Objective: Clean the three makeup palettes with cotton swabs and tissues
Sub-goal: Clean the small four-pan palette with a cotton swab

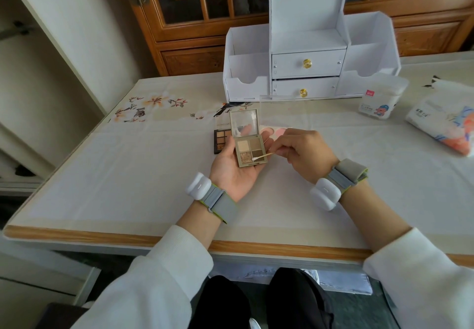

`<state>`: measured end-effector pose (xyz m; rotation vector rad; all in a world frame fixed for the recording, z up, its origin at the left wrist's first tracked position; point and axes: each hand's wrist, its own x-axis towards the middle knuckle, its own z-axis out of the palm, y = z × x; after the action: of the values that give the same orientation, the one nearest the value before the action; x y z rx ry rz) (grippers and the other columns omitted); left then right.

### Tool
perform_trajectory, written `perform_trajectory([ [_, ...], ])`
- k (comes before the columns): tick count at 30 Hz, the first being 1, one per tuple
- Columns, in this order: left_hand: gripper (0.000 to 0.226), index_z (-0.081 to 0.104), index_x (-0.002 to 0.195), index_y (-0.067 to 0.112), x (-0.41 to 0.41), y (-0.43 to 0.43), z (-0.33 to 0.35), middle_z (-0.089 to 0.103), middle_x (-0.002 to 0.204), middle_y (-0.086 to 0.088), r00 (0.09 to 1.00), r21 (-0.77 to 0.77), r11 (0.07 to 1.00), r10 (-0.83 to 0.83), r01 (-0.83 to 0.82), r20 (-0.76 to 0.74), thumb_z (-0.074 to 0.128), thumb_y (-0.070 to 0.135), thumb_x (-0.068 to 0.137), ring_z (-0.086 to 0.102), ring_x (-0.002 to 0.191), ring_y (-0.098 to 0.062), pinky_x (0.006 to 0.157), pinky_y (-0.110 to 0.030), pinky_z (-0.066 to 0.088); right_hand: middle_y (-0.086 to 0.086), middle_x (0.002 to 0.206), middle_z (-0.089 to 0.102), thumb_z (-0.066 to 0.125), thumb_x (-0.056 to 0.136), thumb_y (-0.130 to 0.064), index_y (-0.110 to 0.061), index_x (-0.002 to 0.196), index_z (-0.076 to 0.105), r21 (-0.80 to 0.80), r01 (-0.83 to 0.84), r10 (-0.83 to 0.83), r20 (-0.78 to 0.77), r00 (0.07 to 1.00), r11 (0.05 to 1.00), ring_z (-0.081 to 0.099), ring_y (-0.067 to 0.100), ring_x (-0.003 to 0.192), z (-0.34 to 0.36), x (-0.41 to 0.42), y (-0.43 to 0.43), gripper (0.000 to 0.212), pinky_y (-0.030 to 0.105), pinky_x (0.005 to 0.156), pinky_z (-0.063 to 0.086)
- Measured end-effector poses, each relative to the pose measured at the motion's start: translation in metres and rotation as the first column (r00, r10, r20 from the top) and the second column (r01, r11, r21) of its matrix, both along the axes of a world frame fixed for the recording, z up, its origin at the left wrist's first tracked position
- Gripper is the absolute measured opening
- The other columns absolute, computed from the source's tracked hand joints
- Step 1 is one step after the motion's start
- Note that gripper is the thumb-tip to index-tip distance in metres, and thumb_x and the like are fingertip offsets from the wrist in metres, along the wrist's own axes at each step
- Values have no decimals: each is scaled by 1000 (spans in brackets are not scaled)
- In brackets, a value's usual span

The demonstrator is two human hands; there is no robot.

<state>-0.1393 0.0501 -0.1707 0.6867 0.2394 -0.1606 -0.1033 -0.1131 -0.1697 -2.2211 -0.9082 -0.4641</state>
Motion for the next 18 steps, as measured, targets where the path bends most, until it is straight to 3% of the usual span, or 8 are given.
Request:
perform_trajectory([
  [4, 45, 61, 113, 12, -2, -2, 1, 60, 121, -21, 1000, 44, 999, -6, 5, 8, 26, 39, 103, 60, 104, -30, 90, -38, 45, 1, 72, 57, 55, 78, -4, -9, 83, 73, 54, 20, -20, -8, 1000, 998, 39, -11, 57, 1, 2, -1, 19, 9, 59, 32],
  [10, 38, 66, 102, 14, -3, -4, 4, 64, 111, -18, 1000, 50, 999, -20, 20, 14, 36, 36, 99, 62, 98, -28, 90, -37, 46, 8, 73, 61, 55, 77, -3, -8, 82, 72, 64, 30, -31, 14, 999, 998, 40, 2, 56, 2, 1, -1, 19, 12, 59, 32],
  [14, 48, 77, 81, 11, -4, -3, 4, 65, 108, -18, 1000, 53, 998, -30, 29, 10, 39, 35, 97, 61, 98, -27, 90, -36, 47, 8, 73, 61, 54, 77, -3, -7, 81, 72, 67, 22, -23, 12, 1000, 998, 40, 1, 56, 3, 0, -1, 19, 12, 59, 32],
  [16, 48, 77, 83, 11, -4, -3, 4, 66, 106, -17, 1000, 52, 998, -31, 30, 7, 39, 36, 98, 62, 98, -28, 89, -36, 47, 9, 74, 61, 53, 77, -3, -6, 81, 72, 74, 21, -22, 16, 1000, 997, 41, 2, 55, 3, 1, -1, 19, 12, 59, 33],
  [18, 47, 71, 98, 12, -4, -3, 2, 68, 102, -17, 1000, 48, 998, -31, 30, 7, 32, 38, 101, 62, 96, -28, 89, -37, 47, 10, 74, 62, 53, 77, -2, -4, 80, 71, 80, 25, -28, 34, 999, 996, 43, 5, 57, 3, 1, -1, 18, 11, 60, 34],
])
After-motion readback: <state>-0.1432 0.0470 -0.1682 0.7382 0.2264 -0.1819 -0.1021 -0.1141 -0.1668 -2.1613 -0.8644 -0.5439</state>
